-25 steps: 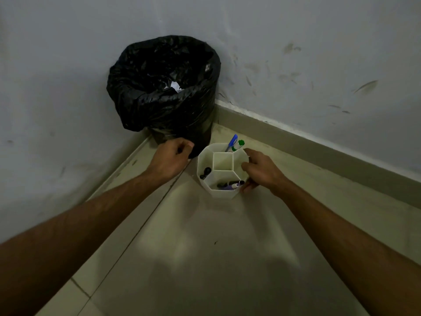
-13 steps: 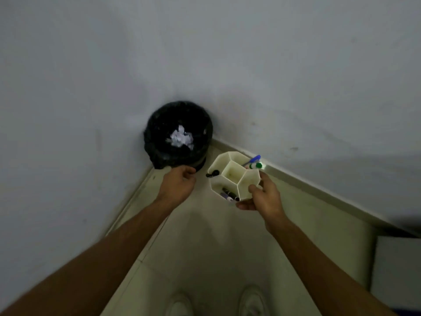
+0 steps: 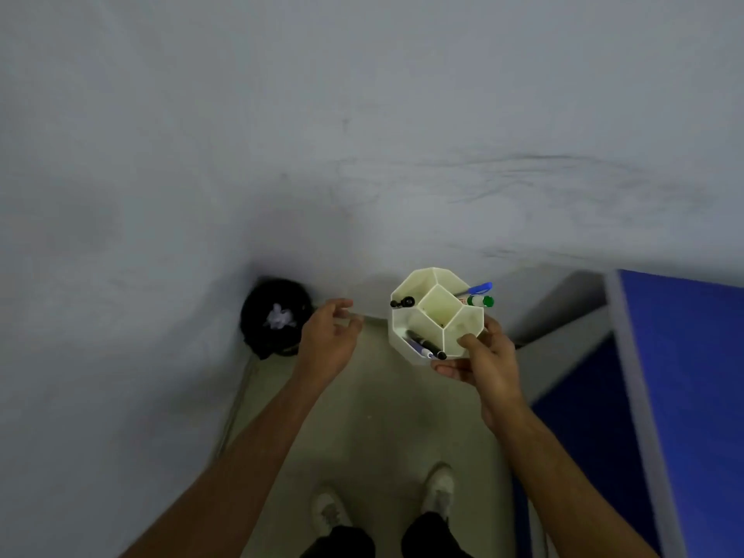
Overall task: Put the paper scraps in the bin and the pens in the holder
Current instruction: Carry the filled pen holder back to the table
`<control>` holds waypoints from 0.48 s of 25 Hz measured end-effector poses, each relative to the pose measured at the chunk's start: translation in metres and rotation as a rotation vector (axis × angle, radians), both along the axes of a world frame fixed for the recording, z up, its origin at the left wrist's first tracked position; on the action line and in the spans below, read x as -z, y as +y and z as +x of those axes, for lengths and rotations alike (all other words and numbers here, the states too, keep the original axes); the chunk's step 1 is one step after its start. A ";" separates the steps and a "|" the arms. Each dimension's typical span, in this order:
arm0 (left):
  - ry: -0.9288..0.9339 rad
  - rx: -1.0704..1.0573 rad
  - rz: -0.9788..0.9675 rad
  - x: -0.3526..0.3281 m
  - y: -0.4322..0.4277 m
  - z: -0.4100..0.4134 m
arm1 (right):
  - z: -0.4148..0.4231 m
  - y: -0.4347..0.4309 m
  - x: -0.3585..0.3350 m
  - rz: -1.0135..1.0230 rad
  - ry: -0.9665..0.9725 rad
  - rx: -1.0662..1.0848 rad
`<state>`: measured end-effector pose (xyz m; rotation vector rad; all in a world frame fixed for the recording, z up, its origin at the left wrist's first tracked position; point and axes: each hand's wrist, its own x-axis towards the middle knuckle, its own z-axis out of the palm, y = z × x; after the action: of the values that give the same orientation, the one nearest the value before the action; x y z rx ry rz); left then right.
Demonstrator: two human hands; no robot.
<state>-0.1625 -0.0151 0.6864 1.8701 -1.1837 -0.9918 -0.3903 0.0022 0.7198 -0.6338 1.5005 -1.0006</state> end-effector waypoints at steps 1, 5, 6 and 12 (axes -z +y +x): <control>0.026 0.037 -0.033 -0.017 -0.001 -0.021 | -0.017 0.011 -0.018 -0.019 0.001 0.038; 0.064 0.229 -0.094 -0.074 0.003 -0.127 | -0.103 0.056 -0.071 -0.119 -0.014 0.231; 0.065 0.273 -0.108 -0.085 0.006 -0.156 | -0.127 0.068 -0.078 -0.128 -0.014 0.286; 0.112 0.506 -0.110 -0.109 0.029 -0.312 | -0.284 0.127 -0.074 -0.106 0.011 0.629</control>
<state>-0.4747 0.0136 0.7959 1.4350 -1.6483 -1.2494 -0.6744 0.1289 0.7940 -0.2313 1.7051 -1.5606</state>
